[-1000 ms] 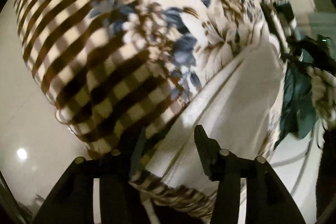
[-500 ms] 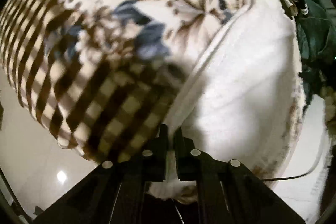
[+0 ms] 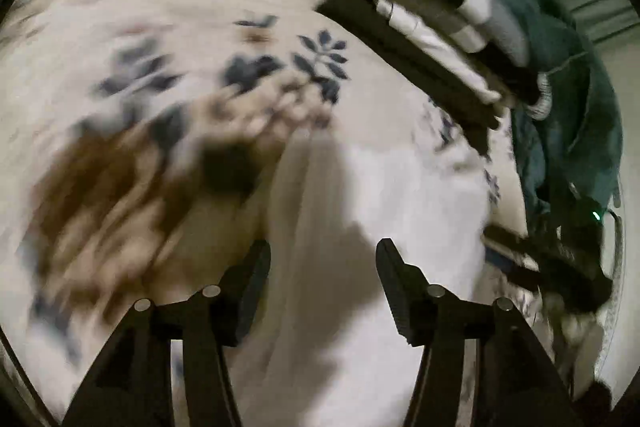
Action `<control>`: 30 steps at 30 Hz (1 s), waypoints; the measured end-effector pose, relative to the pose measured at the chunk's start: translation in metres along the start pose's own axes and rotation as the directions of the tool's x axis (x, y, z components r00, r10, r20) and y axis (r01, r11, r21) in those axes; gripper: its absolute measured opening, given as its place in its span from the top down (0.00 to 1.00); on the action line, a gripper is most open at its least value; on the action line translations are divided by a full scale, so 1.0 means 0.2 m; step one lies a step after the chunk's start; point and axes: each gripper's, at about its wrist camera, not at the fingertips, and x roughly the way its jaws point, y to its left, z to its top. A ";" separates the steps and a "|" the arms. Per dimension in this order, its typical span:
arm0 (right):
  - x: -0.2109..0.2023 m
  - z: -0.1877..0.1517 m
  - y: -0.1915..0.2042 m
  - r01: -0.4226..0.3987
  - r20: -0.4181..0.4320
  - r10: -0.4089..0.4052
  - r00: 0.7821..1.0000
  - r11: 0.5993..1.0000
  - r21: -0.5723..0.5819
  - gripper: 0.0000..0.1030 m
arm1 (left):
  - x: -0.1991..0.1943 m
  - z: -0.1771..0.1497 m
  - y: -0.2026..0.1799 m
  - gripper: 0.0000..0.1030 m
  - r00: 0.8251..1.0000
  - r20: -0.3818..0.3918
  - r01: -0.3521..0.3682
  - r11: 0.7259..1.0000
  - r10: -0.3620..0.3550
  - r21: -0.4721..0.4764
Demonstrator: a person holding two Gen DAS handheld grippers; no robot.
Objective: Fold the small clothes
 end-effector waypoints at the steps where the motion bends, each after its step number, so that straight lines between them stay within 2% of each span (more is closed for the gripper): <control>1: 0.04 0.03 0.00 0.005 -0.011 -0.005 1.000 1.000 0.006 0.41 | 0.11 0.07 0.00 0.53 1.000 -0.026 0.003 1.000 -0.003 0.012; 2: 0.09 0.05 0.01 0.017 -0.020 -0.016 1.000 1.000 0.018 0.41 | 0.16 0.11 -0.01 0.85 0.999 -0.031 0.012 1.000 -0.011 0.026; 3: 0.11 0.05 0.01 0.022 -0.019 -0.021 1.000 1.000 0.020 0.42 | 0.19 0.14 -0.01 0.94 1.000 -0.028 0.007 0.999 -0.006 0.045; 4: 0.12 0.05 0.03 0.027 -0.001 -0.027 1.000 1.000 0.014 0.54 | 0.16 0.13 0.00 0.95 1.000 -0.012 -0.001 0.999 0.002 0.052; 5: 0.12 0.04 0.05 0.061 0.028 -0.060 0.998 0.998 0.000 0.88 | 0.12 0.13 0.00 0.95 1.000 0.018 0.011 0.998 -0.012 0.061; 8: 0.07 0.03 0.13 0.126 0.110 -0.121 0.987 0.991 -0.042 0.91 | 0.00 0.16 0.05 0.95 0.997 0.066 0.031 0.998 -0.034 0.053; 11: 0.07 0.05 0.14 0.166 0.145 -0.161 0.976 0.986 -0.025 0.92 | 0.06 0.23 0.13 0.95 0.999 0.036 0.033 0.999 -0.034 0.038; 13: 0.10 0.08 0.11 0.190 0.128 -0.188 0.974 0.982 0.000 0.92 | 0.15 0.28 0.15 0.95 0.999 0.004 0.034 0.999 -0.035 0.034; 15: 0.14 0.10 0.10 0.214 0.095 -0.216 0.972 0.976 0.028 0.91 | 0.19 0.31 0.14 0.95 0.998 -0.028 0.056 0.997 -0.055 0.052; 18: 0.12 0.10 0.09 0.168 0.054 -0.172 0.984 0.983 0.074 0.78 | 0.18 0.31 0.09 0.91 0.994 -0.075 0.085 0.993 -0.079 0.081; 20: 0.05 0.08 0.09 0.144 0.061 -0.148 0.987 0.987 0.069 0.55 | 0.11 0.28 0.07 0.87 0.994 -0.070 0.094 0.990 -0.087 0.103; 21: -0.02 0.04 0.10 0.130 0.073 -0.134 0.988 0.990 0.056 0.50 | 0.07 0.26 0.07 0.85 0.993 -0.066 0.102 0.988 -0.095 0.115; 22: -0.07 -0.01 0.10 0.117 0.075 -0.120 0.990 0.992 0.045 0.48 | 0.02 0.23 0.07 0.77 0.992 -0.067 0.113 0.985 -0.105 0.128; 23: -0.10 -0.06 0.09 0.110 0.067 -0.112 0.992 0.993 0.035 0.47 | -0.03 0.20 0.08 0.64 0.992 -0.067 0.117 0.984 -0.109 0.132; 24: -0.13 -0.13 0.09 0.109 0.052 -0.110 0.993 0.994 0.026 0.46 | -0.09 0.14 0.10 0.58 0.990 -0.069 0.134 0.982 -0.126 0.132; 25: -0.17 -0.23 0.08 0.113 0.030 -0.113 0.993 0.994 0.013 0.41 | -0.11 0.10 0.10 0.46 0.988 -0.074 0.143 0.982 -0.135 0.127; 27: -0.21 -0.39 0.06 0.110 0.000 -0.110 0.994 0.994 0.012 0.39 | -0.20 -0.02 0.15 0.44 0.984 -0.091 0.159 0.983 -0.150 0.091; 30: -0.26 -0.71 -0.03 0.106 -0.085 -0.102 0.991 0.994 0.041 0.39 | -0.36 -0.28 0.26 0.44 0.980 -0.122 0.161 0.987 -0.156 0.030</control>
